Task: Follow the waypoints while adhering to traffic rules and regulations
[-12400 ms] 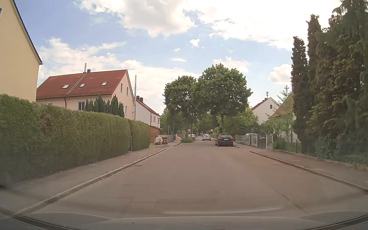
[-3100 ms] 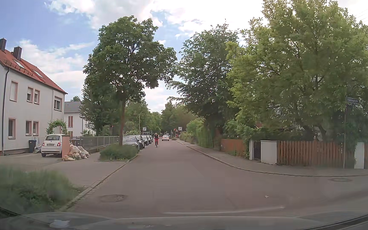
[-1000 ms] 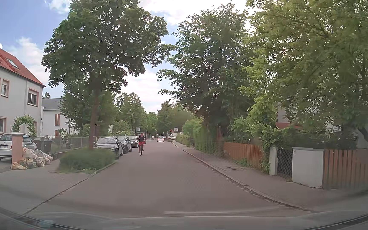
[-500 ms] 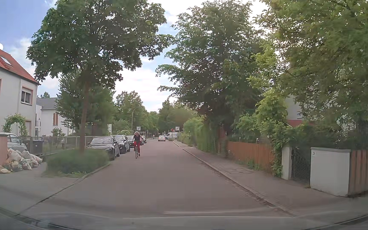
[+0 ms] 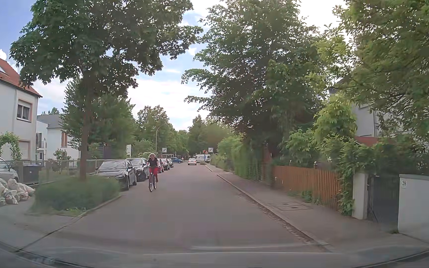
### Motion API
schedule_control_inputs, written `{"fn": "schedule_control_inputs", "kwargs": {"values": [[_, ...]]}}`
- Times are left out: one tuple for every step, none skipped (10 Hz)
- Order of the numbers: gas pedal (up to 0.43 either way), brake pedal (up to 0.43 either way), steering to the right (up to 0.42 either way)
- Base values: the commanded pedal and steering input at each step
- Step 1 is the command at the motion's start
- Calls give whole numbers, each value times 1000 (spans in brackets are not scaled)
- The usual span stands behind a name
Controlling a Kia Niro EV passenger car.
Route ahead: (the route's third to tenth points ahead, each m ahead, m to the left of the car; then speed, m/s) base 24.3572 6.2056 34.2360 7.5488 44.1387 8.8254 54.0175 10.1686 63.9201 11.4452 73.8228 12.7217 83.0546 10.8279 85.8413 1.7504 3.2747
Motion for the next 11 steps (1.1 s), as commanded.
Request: {"fn": "schedule_control_inputs", "kwargs": {"values": [[189,18,-72],[177,18,-79],[177,18,-85],[177,18,-87],[177,18,-88],[177,18,-86],[177,18,-79],[169,18,-73],[157,18,-66],[150,18,-63],[150,18,-60]]}}
